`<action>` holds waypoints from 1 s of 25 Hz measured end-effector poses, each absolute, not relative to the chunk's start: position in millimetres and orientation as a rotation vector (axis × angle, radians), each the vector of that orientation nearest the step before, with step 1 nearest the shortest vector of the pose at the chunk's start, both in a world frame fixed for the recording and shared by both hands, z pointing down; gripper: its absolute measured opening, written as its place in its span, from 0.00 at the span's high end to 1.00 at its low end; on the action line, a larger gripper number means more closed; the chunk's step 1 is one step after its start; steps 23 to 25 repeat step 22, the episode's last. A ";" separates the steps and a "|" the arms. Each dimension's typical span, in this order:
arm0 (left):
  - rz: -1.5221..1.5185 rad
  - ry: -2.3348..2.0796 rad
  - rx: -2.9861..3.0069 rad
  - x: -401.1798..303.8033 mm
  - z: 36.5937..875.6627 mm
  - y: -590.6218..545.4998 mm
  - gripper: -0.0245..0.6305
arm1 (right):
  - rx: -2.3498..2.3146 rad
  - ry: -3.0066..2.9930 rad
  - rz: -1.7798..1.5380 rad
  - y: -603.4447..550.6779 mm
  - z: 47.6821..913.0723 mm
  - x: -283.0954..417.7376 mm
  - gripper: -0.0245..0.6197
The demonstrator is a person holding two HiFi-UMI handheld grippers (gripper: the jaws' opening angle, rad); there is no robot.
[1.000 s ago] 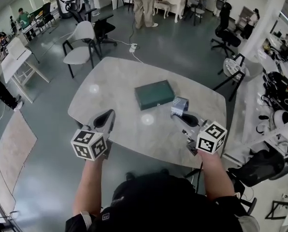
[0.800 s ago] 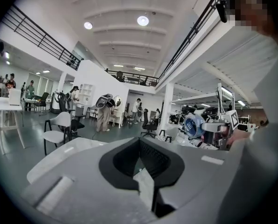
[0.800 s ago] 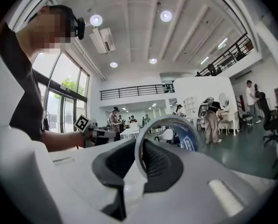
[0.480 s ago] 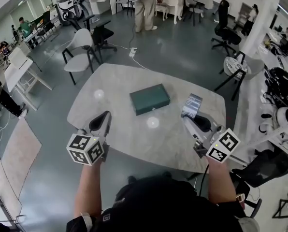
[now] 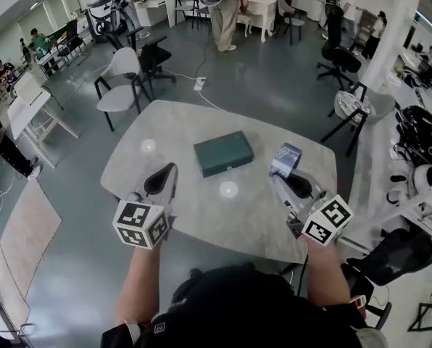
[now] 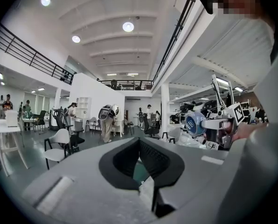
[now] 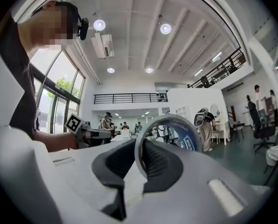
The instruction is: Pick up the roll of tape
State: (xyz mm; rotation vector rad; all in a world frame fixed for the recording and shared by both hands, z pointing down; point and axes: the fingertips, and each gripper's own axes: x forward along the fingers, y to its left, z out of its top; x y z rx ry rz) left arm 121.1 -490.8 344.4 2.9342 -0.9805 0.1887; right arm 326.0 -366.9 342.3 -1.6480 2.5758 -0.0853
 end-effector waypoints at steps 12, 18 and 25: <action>0.205 -1.025 2.880 101.3 360.7 -503.2 0.95 | -1.694 2.585 -0.096 -373.4 349.1 325.7 0.89; 0.199 -1.054 2.861 91.2 361.4 -510.0 0.95 | -1.702 2.587 -0.092 -376.4 349.1 322.7 0.89; 0.194 -1.060 2.858 93.1 365.0 -513.3 0.95 | -1.709 2.578 -0.102 -376.7 352.8 327.1 0.89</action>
